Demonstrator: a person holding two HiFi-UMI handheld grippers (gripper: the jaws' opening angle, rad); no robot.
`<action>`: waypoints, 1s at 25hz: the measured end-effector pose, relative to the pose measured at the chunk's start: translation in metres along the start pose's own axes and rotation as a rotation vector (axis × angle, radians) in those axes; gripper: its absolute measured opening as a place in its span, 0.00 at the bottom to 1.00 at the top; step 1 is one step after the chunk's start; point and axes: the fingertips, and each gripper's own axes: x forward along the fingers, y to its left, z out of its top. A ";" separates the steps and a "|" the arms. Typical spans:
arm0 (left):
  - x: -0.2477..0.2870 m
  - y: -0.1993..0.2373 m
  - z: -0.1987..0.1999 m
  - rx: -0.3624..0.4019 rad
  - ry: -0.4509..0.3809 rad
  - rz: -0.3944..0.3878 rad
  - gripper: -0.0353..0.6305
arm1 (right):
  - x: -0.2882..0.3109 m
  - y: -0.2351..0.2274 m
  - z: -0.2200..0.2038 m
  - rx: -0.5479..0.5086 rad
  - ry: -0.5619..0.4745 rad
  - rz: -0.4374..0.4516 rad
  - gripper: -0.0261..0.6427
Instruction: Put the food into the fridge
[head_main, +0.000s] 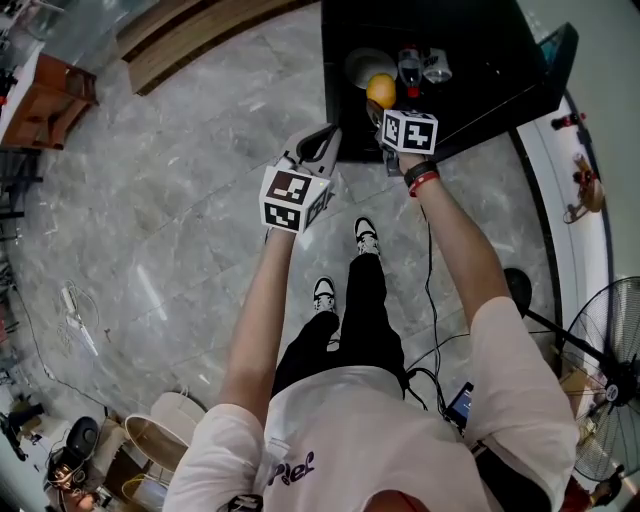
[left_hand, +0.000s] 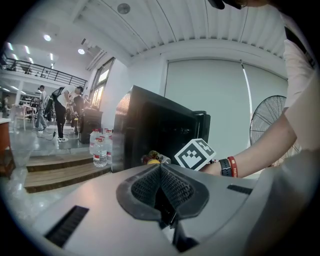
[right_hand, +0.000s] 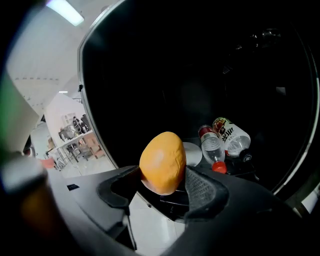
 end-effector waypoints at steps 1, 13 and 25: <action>0.003 0.001 -0.001 -0.001 -0.004 0.001 0.08 | 0.006 -0.003 0.001 -0.002 0.002 0.000 0.48; 0.033 0.019 -0.020 -0.002 0.004 0.024 0.08 | 0.077 -0.033 0.021 -0.054 -0.009 0.007 0.48; 0.038 0.033 -0.044 0.005 0.034 0.031 0.08 | 0.126 -0.049 0.015 -0.036 0.009 -0.021 0.48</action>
